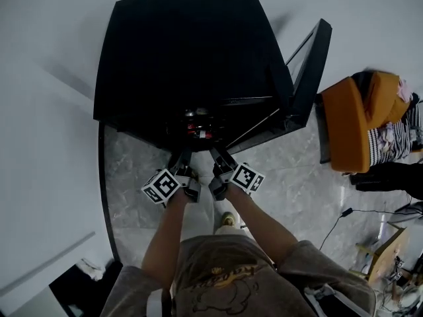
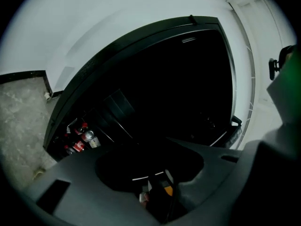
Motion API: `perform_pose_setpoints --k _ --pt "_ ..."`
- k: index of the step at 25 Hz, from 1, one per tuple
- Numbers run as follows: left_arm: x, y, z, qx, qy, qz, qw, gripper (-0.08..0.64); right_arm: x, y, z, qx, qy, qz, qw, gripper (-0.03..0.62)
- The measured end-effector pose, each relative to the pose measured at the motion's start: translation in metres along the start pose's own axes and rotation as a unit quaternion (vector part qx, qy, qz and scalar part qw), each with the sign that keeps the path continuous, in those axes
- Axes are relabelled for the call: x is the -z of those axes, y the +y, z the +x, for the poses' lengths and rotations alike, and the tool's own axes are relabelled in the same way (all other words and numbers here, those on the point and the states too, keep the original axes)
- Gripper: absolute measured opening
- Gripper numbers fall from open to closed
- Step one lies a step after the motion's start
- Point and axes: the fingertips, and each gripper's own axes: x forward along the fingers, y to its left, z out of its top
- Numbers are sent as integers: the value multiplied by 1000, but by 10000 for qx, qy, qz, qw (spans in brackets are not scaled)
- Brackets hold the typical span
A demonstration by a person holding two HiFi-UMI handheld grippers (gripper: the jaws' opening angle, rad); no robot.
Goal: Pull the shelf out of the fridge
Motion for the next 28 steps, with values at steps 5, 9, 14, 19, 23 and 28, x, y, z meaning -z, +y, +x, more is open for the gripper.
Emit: perform_pose_setpoints --k 5,9,14,19,23,28 --pt "-9 24 25 -130 -92 -175 9997 146 -11 -19 25 176 -195 100 9996 192" --pt "-17 44 45 -258 -176 -393 9987 146 -15 -30 47 273 -212 110 9993 192" --pt "-29 68 67 -427 -324 -671 9963 146 -19 -43 69 400 -333 224 9984 192" --pt "-45 89 86 -548 -689 -1075 9903 147 -28 -49 89 447 -500 267 9974 192" --pt "-48 96 99 -584 -756 -1193 9883 147 -37 -54 102 542 -618 295 9962 192" --pt "-53 106 116 -665 -671 -1189 9884 147 -56 -62 115 732 -837 230 9935 192"
